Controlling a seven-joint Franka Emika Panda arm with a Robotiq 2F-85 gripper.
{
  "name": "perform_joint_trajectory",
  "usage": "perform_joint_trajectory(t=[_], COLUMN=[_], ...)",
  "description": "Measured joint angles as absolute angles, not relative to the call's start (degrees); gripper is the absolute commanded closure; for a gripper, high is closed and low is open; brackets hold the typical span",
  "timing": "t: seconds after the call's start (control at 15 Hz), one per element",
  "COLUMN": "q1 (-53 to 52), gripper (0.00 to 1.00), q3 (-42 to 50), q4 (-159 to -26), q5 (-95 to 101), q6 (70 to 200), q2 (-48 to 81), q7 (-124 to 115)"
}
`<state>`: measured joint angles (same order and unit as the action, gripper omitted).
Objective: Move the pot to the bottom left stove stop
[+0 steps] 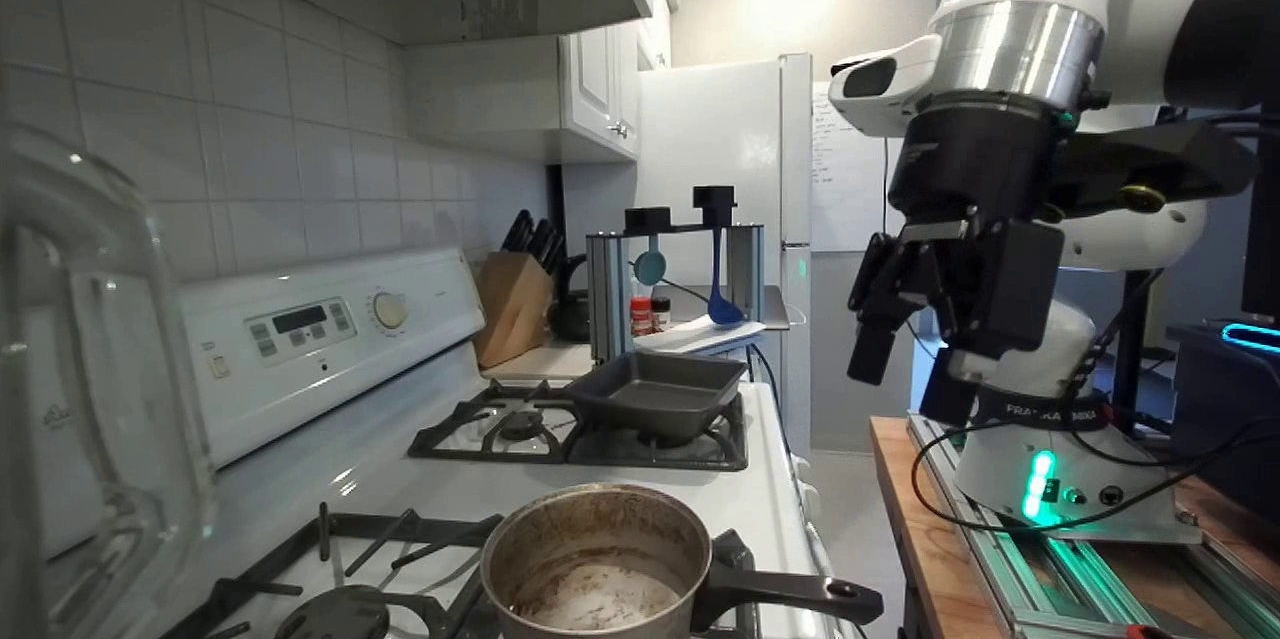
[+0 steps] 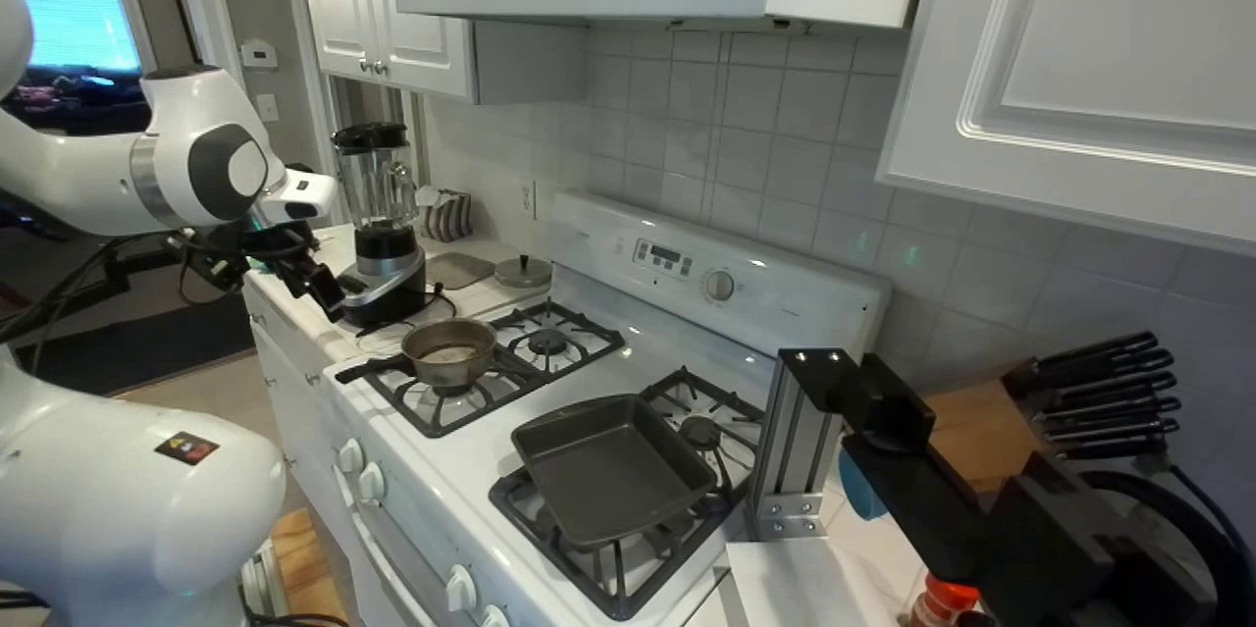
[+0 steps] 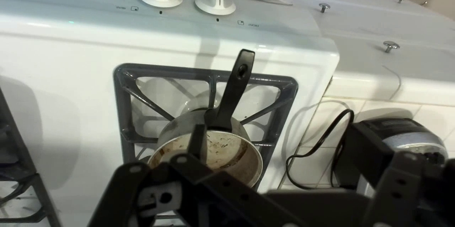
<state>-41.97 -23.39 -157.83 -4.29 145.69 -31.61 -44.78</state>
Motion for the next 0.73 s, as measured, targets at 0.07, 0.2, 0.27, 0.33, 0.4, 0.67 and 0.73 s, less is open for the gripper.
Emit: perform_joint_trajectory(t=[0.07, 0.2, 0.27, 0.33, 0.4, 0.67, 0.73], q1=[-43.27, -43.44, -43.45, -43.44, -43.44, -43.44, -43.44], gripper=[0.00, 0.00, 0.00, 0.00, 0.00, 0.00, 0.00], q3=[-22.43, -22.27, -22.30, -22.30, -22.30, -22.30, -22.30], q4=[-158.65, -158.07, -157.99, -158.05, -158.10, -158.16, -158.17], q5=[-4.74, -5.29, -5.40, -5.47, -5.48, -5.50, -5.50], q6=[143.75, 138.89, 137.84, 137.23, 136.98, 136.98, 136.97], q2=[-34.35, -39.09, -40.55, -41.49, -41.87, -41.83, -41.84], q7=[-43.77, -42.89, -42.74, -42.66, -42.61, -42.56, -42.55])
